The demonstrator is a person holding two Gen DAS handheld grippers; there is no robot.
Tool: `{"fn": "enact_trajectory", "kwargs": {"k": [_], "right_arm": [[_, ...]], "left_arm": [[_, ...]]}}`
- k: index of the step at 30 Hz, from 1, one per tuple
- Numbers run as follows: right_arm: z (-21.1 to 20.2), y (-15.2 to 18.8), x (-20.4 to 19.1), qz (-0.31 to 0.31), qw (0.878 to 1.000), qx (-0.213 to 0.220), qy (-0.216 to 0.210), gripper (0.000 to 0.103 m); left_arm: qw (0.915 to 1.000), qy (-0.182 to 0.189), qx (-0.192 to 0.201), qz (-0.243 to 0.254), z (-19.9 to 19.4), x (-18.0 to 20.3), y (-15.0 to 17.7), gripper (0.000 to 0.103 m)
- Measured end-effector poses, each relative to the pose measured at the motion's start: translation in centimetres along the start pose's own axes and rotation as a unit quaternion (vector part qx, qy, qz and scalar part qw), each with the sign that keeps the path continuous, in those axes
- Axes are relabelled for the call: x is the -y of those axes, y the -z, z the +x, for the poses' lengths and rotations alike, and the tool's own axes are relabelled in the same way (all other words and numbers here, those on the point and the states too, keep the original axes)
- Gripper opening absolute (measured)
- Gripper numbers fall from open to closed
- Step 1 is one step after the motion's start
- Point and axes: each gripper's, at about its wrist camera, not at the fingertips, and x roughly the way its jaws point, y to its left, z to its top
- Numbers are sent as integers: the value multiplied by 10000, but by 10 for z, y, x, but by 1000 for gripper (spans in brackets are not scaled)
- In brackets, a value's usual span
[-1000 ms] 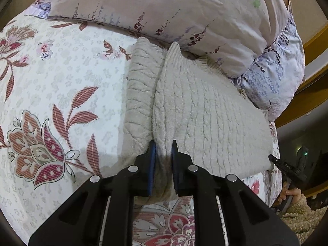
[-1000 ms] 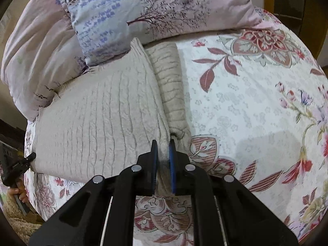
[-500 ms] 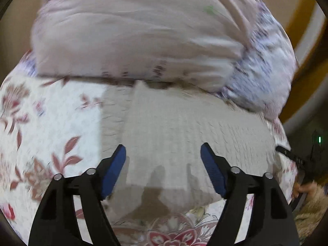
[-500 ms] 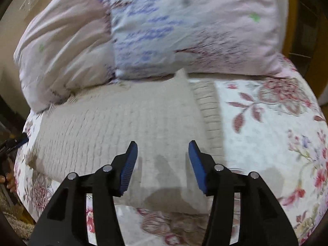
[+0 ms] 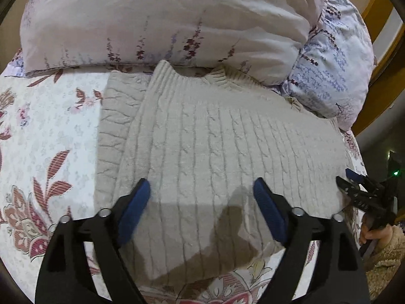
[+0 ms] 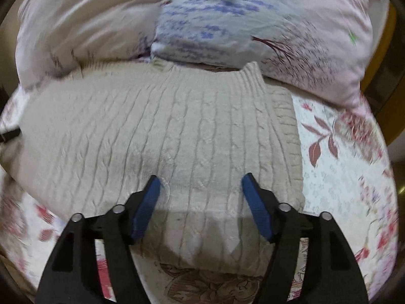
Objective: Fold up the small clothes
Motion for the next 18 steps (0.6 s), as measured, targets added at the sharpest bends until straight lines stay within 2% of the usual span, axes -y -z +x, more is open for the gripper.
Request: {"fn": "enact_trajectory", "kwargs": {"k": [2,4,6,8,11,14,18], "right_arm": [[3,-6,-1,58,9999,-111,23,73],[3,-13,4,215,9995,-199,-71,73],[-3,-22,7,490,9983,-92,-285,73],[-9,-31,4,586,9970,113,-483,74],[-6,-46,-15,341,9975,171,-596,76],[-1,-57,-34,45,9975,217,-672,76],[6,-68,-63,-270,9971,246,-664,76]], "left_arm": [[10000,-22,-44,-33,-2,3,-2,88],[9993,206,48,-324,-11,-4,-8,87],[9967,359,318,-660,-26,-18,-13,87],[9939,347,508,-920,-33,-35,-20,87],[9922,198,377,-1168,-26,-59,-27,87],[9883,330,222,-1470,-16,-84,-31,85],[9866,497,183,-1542,-8,-94,-34,82]]}}
